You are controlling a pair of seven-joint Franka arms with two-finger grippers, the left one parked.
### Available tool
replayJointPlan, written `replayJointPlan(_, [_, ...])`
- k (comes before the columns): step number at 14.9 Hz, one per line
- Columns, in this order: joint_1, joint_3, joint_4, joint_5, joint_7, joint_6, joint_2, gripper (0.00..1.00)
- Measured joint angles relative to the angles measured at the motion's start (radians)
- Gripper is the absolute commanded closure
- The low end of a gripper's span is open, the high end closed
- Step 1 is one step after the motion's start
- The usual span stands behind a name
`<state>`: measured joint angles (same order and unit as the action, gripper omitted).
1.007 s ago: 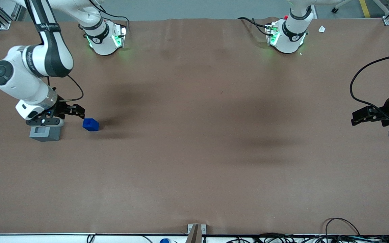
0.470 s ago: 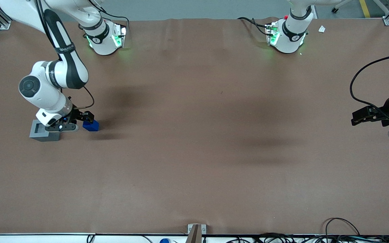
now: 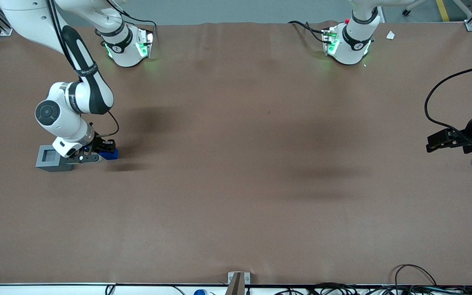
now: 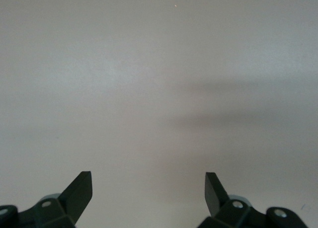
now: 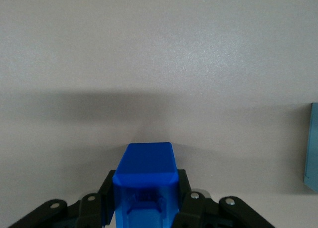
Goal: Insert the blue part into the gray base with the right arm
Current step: 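Lift the blue block and carry it above the gray base's hole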
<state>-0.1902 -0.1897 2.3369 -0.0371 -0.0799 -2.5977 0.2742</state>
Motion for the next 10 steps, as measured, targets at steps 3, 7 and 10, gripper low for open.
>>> replayJointPlan(3, [0.004,-0.004,-0.018,0.0,0.001,0.031,-0.009,0.94])
replayJointPlan(7, [0.065,-0.006,-0.136,0.0,0.001,0.23,-0.066,0.95])
replayJointPlan(10, [0.121,-0.008,-0.202,0.0,-0.007,0.328,-0.105,0.95])
